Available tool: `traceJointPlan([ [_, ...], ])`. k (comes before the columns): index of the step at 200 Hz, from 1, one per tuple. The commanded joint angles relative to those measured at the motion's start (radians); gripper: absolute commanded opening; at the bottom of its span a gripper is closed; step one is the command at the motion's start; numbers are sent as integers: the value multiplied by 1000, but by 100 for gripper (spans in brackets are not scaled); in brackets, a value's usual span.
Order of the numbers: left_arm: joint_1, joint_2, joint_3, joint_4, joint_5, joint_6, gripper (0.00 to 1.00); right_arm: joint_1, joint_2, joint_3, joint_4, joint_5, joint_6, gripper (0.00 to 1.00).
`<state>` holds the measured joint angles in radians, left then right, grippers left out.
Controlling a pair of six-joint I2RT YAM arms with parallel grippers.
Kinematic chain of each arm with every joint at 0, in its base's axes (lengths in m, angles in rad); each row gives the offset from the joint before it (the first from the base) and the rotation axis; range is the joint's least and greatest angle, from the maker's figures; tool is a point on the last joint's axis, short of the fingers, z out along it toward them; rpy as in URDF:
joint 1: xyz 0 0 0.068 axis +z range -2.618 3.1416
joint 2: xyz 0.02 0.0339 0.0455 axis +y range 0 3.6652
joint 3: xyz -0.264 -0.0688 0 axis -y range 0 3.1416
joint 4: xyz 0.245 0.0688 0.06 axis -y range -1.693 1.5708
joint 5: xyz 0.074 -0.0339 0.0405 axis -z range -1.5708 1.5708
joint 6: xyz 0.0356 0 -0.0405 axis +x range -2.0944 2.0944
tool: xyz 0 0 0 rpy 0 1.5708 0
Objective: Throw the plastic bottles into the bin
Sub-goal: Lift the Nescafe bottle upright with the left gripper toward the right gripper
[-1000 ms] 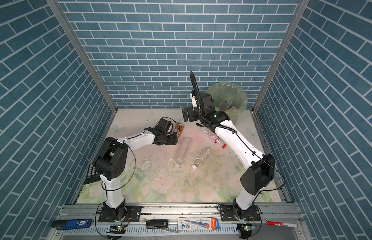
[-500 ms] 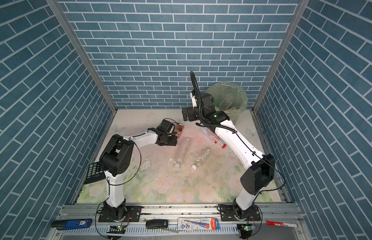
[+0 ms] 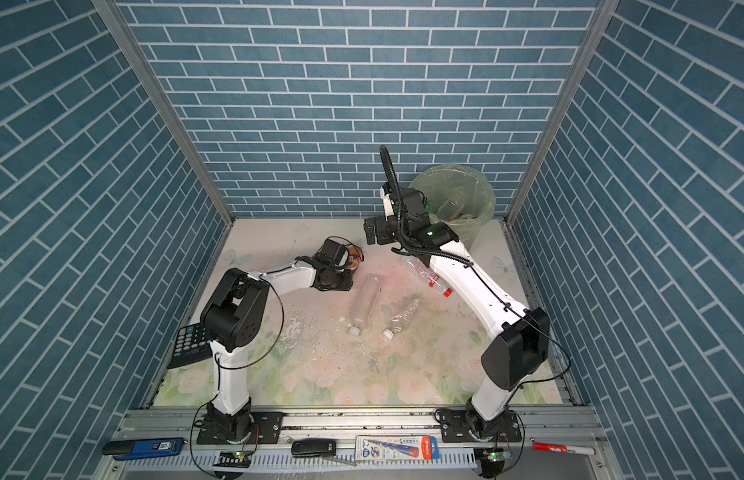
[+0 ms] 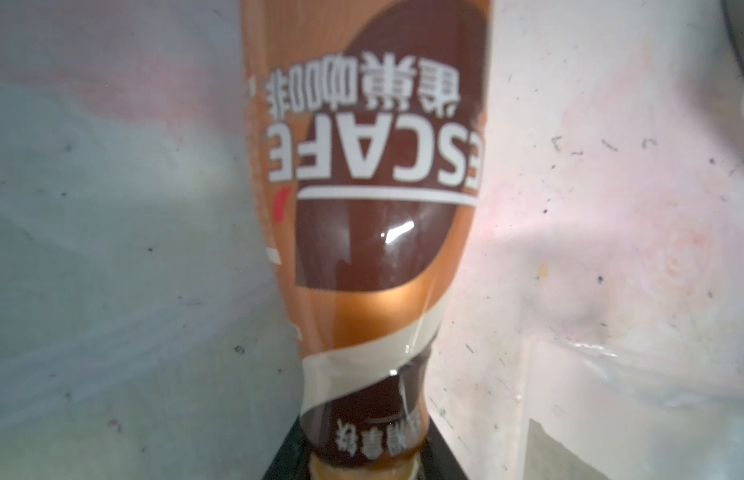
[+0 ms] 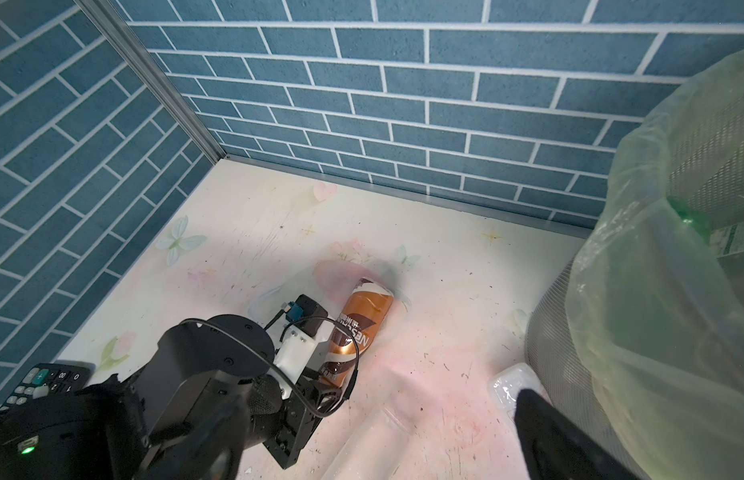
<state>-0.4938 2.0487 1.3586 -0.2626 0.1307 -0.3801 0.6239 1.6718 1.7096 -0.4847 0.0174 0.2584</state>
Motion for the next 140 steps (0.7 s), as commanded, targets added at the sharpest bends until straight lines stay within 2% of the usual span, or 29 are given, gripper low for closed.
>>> traceJointPlan([
  [1,12,-46,-49,73,53,-14,34,4,-35,-26,12,-4,24,99],
  [55,42,-234,-227,373,235,-107,34,-2,-33,-51,39,-26,80,99],
  [140,47,-426,-367,628,347,-232,34,-33,74,15,110,-233,246,99],
])
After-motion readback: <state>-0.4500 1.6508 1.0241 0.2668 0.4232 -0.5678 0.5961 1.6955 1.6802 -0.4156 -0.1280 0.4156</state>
